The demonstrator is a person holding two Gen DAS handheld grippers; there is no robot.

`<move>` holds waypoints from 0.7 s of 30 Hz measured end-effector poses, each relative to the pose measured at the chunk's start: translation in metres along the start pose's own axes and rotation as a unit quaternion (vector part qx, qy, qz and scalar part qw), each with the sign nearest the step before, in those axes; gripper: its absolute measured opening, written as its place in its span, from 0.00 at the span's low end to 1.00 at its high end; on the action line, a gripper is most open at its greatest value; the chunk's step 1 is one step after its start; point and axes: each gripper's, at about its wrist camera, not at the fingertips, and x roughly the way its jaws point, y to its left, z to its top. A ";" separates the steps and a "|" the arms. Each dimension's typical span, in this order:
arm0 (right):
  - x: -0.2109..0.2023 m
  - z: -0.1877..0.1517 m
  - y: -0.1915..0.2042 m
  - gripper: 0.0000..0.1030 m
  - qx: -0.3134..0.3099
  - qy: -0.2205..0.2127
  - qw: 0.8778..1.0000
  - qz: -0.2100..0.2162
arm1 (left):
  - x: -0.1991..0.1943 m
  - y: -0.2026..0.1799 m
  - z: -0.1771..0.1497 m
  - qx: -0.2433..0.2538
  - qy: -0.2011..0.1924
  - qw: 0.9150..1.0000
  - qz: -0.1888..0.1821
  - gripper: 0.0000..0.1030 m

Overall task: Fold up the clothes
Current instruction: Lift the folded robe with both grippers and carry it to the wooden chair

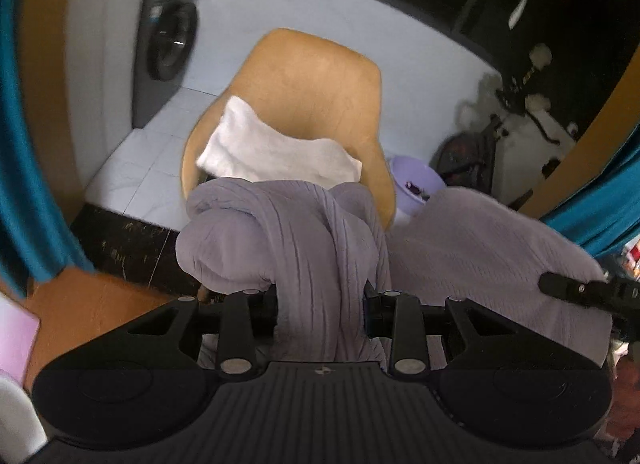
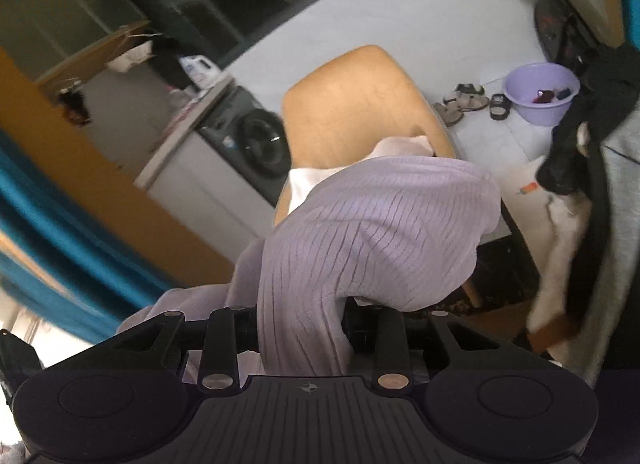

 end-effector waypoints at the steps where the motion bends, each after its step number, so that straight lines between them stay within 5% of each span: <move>1: 0.018 0.010 0.005 0.28 0.004 -0.001 1.000 -0.005 | 0.013 0.008 0.015 0.010 0.006 1.000 -0.003 0.33; 11: 0.192 0.106 0.009 0.28 0.022 -0.032 0.999 -0.026 | 0.136 0.065 0.150 0.030 -0.001 0.999 -0.012 0.33; 21: 0.386 0.279 -0.035 0.28 0.017 -0.013 1.000 0.004 | 0.280 0.079 0.284 0.045 -0.013 0.997 0.069 0.33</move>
